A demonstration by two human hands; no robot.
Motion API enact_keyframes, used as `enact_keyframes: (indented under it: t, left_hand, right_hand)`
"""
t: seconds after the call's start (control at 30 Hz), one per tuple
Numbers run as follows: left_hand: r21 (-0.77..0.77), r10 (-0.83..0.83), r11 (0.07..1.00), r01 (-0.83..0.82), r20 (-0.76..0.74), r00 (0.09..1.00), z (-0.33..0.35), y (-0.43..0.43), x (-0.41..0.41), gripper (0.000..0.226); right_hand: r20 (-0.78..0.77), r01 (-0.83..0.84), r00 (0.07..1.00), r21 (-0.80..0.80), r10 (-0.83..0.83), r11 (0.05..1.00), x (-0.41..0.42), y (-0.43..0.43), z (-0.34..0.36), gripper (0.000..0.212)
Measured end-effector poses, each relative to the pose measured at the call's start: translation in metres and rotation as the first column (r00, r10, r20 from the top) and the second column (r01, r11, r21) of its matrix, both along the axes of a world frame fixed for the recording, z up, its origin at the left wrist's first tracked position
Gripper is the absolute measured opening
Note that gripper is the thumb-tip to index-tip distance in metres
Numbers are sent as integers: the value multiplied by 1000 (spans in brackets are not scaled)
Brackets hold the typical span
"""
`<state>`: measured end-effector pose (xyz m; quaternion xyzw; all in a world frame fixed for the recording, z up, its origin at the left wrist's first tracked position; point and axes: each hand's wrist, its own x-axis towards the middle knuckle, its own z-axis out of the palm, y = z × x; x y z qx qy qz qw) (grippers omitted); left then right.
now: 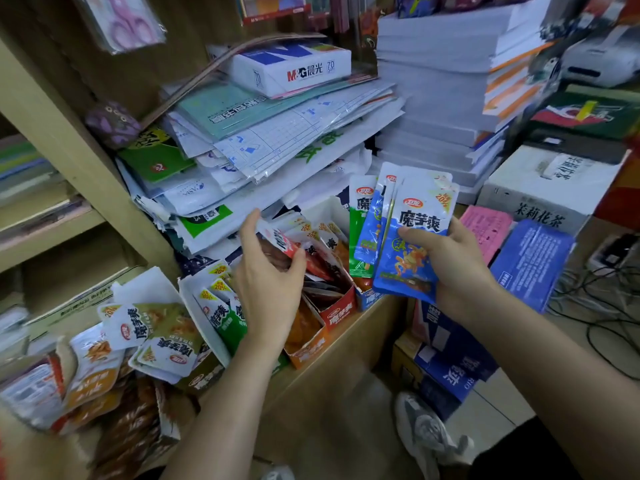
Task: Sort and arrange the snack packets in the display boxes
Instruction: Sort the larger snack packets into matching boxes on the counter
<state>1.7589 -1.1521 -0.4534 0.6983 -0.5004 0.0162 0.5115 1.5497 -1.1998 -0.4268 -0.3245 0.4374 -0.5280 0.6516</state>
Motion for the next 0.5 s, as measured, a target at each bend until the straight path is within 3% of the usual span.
enact_keyframes:
  t: [0.13,0.27,0.4,0.5]
  left_hand:
    - [232,-48,973,-2,208,977,-5,-3,2,55]
    - [413,-214,900,141,137,967,-12,-6,10,46]
    - [223,-160,962,160,-19,987,0,5,6,49]
    - [57,-293,945,322,-289,911,27,21,-6,21]
  right_hand:
    - [20,-98,995,13,97,995,-4,-1,-3,35]
    - [68,-238,970,49,234,970,-6,0,-5,32]
    - [156,-389,913,52,377,920,-3,4,-4,29]
    - [236,-468,862,30,449,883,2,8,-3,29]
